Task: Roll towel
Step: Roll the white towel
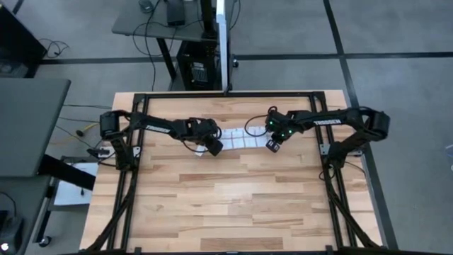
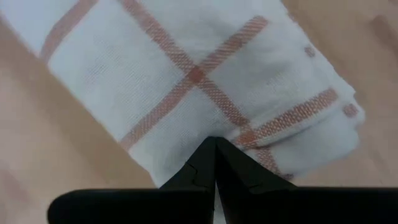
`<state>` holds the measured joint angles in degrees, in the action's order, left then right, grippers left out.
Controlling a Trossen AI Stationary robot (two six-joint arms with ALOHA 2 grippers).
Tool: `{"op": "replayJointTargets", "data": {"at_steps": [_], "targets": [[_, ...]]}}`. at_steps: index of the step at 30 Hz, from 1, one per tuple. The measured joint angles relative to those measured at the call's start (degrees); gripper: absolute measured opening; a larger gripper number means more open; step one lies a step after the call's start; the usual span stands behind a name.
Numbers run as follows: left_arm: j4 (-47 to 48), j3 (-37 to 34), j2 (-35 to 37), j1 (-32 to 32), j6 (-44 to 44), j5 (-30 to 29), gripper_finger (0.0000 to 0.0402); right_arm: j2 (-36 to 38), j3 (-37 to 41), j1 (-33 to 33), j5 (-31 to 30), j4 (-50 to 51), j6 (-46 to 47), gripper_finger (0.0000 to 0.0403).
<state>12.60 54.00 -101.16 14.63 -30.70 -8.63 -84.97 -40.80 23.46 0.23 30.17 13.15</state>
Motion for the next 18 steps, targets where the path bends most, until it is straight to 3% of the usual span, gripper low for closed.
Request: {"op": "replayJointTargets", "data": {"at_steps": [10,18], "targets": [[1.1,-0.1,1.9,0.9,0.0,1.3,0.0076,2.4,-0.5,-1.3,0.4,4.2,-1.7,0.0000],[6.4,3.1,16.6,-2.4,2.2,4.2,0.0071,14.0,-8.5,-3.8,7.9,16.9,-4.6,0.0000]]}}
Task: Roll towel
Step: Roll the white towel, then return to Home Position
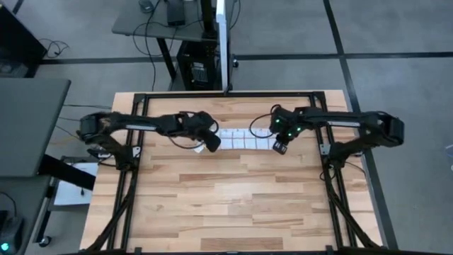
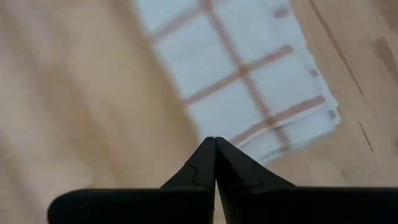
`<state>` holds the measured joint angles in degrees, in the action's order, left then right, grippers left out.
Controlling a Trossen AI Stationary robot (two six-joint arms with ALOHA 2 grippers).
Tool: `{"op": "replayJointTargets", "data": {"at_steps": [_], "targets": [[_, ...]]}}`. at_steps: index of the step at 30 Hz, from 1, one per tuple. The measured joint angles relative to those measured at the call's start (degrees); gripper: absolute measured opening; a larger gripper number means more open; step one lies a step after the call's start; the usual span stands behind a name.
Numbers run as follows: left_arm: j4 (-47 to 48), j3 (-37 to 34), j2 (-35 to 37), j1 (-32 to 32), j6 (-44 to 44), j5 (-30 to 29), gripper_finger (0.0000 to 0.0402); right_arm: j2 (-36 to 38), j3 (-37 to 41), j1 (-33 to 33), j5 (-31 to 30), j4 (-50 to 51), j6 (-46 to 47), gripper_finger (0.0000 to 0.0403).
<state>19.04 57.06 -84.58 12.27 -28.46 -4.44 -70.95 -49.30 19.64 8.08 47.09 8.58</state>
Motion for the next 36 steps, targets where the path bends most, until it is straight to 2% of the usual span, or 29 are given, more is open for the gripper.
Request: {"op": "replayJointTargets", "data": {"at_steps": [4,6,10,12,15,20,25,30,36], "targets": [[2.7,1.1,8.5,-2.3,6.2,4.6,0.0019,11.2,-0.7,-2.6,13.0,-3.9,0.2,0.0000],[2.6,0.1,13.2,-3.5,8.4,4.9,0.0007,18.7,1.3,-3.6,14.7,-8.9,3.4,0.0000],[2.5,-3.2,21.2,-5.9,10.7,3.5,0.0007,35.1,6.6,-5.6,14.5,-13.0,8.8,0.0000],[2.7,-4.7,24.0,-7.3,9.8,2.8,0.0008,42.4,8.3,-6.8,13.4,-14.5,14.7,0.0000],[5.5,-6.0,27.1,-8.9,5.2,2.8,0.0008,52.0,11.0,-8.5,8.5,-16.2,21.7,0.0000],[5.6,-6.0,28.5,-10.1,-3.3,2.6,0.0008,64.8,20.0,-12.5,0.6,-21.3,23.3,0.0000],[7.1,-6.0,28.3,-12.5,1.7,2.5,0.0008,70.9,31.1,-14.6,-0.7,-33.8,20.1,0.0000],[6.8,-6.0,28.3,-13.7,3.7,2.4,0.0008,70.2,40.6,-15.8,-0.7,-47.5,17.2,0.0000],[6.9,-6.0,28.4,-14.6,4.4,2.8,0.0008,71.0,47.7,-17.4,-0.7,-54.8,13.0,0.0000]]}}
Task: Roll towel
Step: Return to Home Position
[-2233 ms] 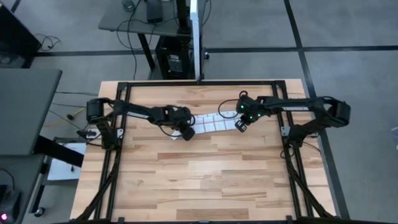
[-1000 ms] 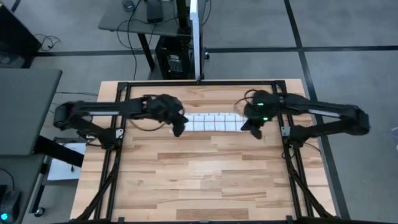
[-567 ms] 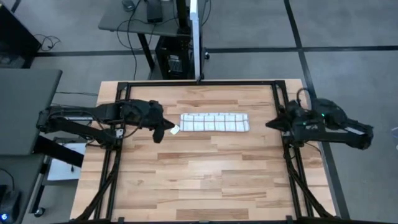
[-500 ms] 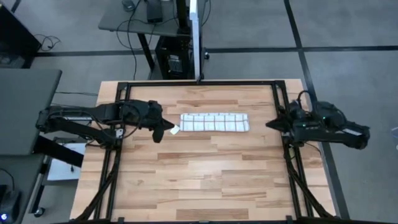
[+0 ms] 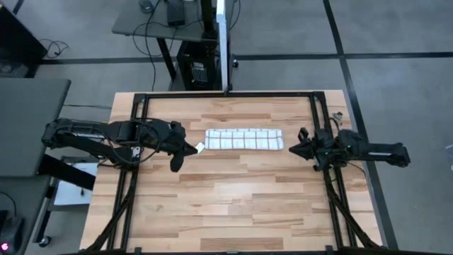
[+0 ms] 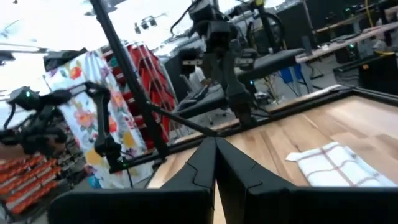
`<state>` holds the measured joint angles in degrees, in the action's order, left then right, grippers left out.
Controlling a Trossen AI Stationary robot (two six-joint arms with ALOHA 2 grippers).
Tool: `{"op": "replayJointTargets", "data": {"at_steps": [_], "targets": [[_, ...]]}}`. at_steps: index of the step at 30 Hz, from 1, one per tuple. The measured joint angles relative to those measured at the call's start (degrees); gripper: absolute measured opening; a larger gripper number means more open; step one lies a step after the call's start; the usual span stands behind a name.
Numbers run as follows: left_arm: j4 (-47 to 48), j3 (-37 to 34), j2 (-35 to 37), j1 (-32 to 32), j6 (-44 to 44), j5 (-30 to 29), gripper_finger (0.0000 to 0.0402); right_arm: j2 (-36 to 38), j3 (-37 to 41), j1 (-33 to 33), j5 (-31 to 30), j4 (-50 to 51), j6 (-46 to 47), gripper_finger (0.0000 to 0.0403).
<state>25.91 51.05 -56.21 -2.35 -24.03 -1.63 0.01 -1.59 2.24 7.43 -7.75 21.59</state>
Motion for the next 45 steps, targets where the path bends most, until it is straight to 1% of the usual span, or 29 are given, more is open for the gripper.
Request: {"op": "replayJointTargets", "data": {"at_steps": [2,7,11,14,19,23,26,33,38,45], "targets": [[0.0,0.0,0.0,0.0,-0.1,0.6,0.0008,0.0,1.1,0.0,0.0,0.3,-1.1,0.0000],[-0.1,0.0,0.0,-0.2,-1.7,1.6,0.0008,0.0,1.1,0.1,0.0,2.2,-6.3,0.0000],[-0.4,0.0,0.0,-0.4,-1.7,1.7,0.0008,0.0,1.1,0.1,0.0,5.3,-6.7,0.0000],[-1.5,0.0,0.0,-0.4,-0.2,1.7,0.0008,-0.4,1.1,0.1,-0.1,5.6,-6.5,0.0000],[-7.5,-2.5,0.1,-0.3,4.3,1.6,0.0008,-1.7,1.2,0.2,-0.1,5.8,-6.5,0.0000],[-15.9,-9.5,1.4,-0.3,7.1,1.7,0.0008,-1.8,1.2,0.2,-0.1,5.6,-6.5,0.0000],[-19.0,-16.4,4.0,0.1,7.5,1.7,0.0008,-1.8,1.2,0.2,-0.1,5.6,-6.5,0.0000],[-28.8,-32.2,16.6,0.1,7.1,1.7,0.0008,-1.8,1.2,0.2,-0.1,5.6,-6.6,0.0000],[-28.5,-37.0,24.5,-0.3,10.0,1.8,0.0008,-1.8,1.2,0.2,-0.1,5.6,-6.6,0.0000],[-32.2,-44.4,33.4,-0.4,13.3,1.8,0.0008,-1.8,1.3,0.2,-0.1,5.6,-6.6,0.0000]]}}
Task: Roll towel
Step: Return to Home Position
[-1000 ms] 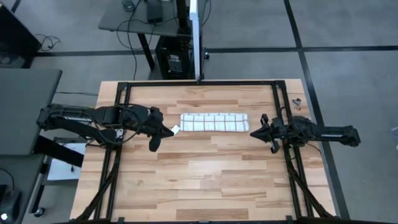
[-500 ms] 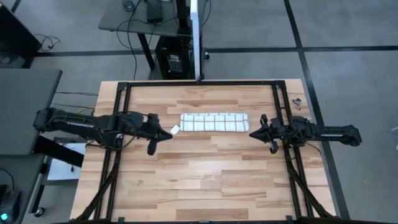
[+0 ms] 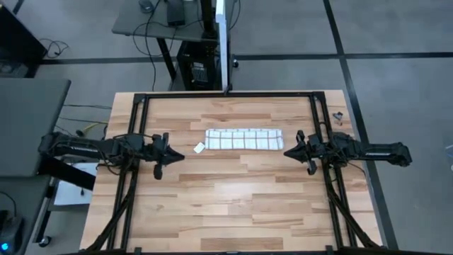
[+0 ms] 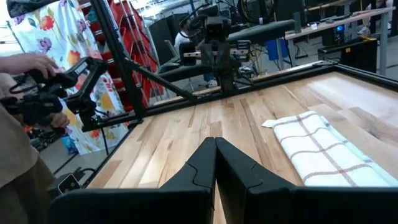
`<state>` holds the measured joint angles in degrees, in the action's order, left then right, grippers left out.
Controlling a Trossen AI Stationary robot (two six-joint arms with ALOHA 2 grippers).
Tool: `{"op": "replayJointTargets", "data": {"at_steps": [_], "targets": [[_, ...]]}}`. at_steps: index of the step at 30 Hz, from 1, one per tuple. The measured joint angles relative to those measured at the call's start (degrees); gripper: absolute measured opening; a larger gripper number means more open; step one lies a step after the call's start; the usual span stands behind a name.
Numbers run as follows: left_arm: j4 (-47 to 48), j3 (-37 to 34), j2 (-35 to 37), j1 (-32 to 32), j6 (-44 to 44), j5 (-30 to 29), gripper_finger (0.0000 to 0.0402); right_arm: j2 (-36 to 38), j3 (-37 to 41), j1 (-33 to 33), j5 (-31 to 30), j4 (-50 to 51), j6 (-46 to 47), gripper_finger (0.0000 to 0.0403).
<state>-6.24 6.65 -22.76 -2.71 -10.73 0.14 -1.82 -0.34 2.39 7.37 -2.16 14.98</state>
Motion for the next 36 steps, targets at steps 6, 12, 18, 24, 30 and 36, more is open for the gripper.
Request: {"op": "replayJointTargets", "data": {"at_steps": [6,12,18,24,30,36], "targets": [[-1.0,-5.4,6.1,0.0,4.6,-1.5,0.0008,0.0,0.0,0.0,0.0,0.0,0.0,0.0000],[3.3,-5.9,12.8,0.0,8.8,-1.7,0.0008,0.0,0.0,0.0,0.0,0.0,0.1,0.0000],[5.3,-6.1,22.9,0.4,11.8,-1.5,0.0008,0.0,0.0,0.0,0.0,0.0,0.1,0.0000],[5.6,-6.1,21.4,2.4,10.4,-1.3,0.0008,-0.1,0.0,0.0,0.1,0.0,0.1,0.0000],[5.1,-6.2,22.7,2.8,10.3,-1.2,0.0008,-0.1,0.0,0.0,0.1,0.0,0.1,0.0000],[5.8,-6.1,21.8,2.8,10.3,-1.0,0.0008,0.0,0.0,0.0,0.0,0.0,0.0,0.0000]]}}
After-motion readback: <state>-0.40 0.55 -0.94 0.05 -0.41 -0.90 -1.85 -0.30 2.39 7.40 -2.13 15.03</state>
